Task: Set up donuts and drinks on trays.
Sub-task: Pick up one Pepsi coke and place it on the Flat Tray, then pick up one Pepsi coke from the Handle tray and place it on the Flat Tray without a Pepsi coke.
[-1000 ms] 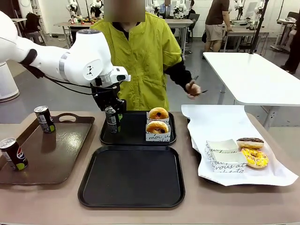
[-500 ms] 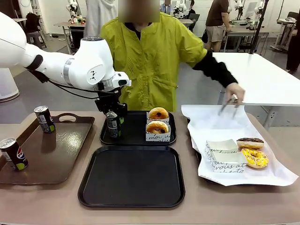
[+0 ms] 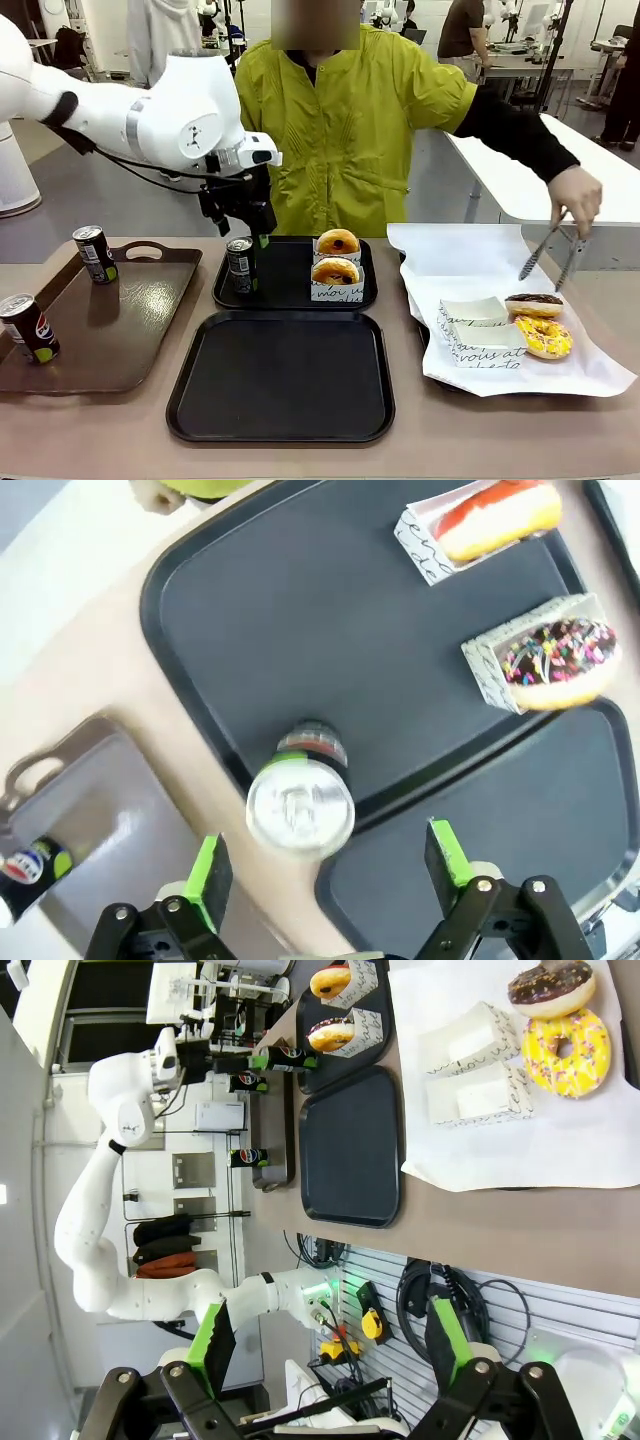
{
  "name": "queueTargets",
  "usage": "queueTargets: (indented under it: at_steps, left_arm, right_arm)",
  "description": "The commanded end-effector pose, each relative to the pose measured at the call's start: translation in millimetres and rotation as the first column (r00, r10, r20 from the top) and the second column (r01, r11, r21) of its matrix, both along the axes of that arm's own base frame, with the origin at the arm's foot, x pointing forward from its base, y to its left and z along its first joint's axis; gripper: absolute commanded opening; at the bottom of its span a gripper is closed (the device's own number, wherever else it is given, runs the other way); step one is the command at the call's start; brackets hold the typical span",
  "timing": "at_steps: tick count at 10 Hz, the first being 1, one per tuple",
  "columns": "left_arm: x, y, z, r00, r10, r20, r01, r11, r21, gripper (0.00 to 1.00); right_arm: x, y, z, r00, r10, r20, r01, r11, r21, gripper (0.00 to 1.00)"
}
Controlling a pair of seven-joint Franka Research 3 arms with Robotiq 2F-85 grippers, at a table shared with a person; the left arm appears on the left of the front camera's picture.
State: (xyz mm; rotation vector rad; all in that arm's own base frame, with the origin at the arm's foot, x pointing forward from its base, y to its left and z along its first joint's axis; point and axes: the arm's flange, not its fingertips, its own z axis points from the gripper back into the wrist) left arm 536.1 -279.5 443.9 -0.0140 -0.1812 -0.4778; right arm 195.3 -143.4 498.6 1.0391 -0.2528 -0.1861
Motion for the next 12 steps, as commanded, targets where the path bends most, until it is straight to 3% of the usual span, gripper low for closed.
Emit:
queueTargets:
  at_steps: [1, 2, 6, 10, 12]
  left_arm:
    - [-27, 12, 38, 1.000, 0.010, 0.009, -0.010, 0.997, 0.076, 1.00]
    - [-44, 24, 57, 1.000, 0.005, 0.029, -0.007, 0.997, 0.076, 1.00]
    - [-85, 77, 75, 0.993, 0.057, 0.105, -0.061, 0.997, 0.041, 1.00]
    - [-87, 109, 55, 0.984, 0.173, 0.033, -0.174, 0.983, 0.051, 1.00]
    - [-85, 99, 64, 0.992, 0.115, 0.057, -0.118, 0.991, 0.066, 1.00]
  right_arm:
    - [1, 0, 0, 1.000, 0.004, 0.014, -0.005, 1.000, 0.012, 1.00]
    - [1, 0, 0, 1.000, 0.004, 0.014, -0.005, 1.000, 0.012, 1.00]
    - [1, 0, 0, 1.000, 0.004, 0.014, -0.005, 1.000, 0.012, 1.00]
    - [1, 0, 0, 1.000, 0.004, 0.014, -0.005, 1.000, 0.012, 1.00]
    - [1, 0, 0, 1.000, 0.004, 0.014, -0.005, 1.000, 0.012, 1.00]
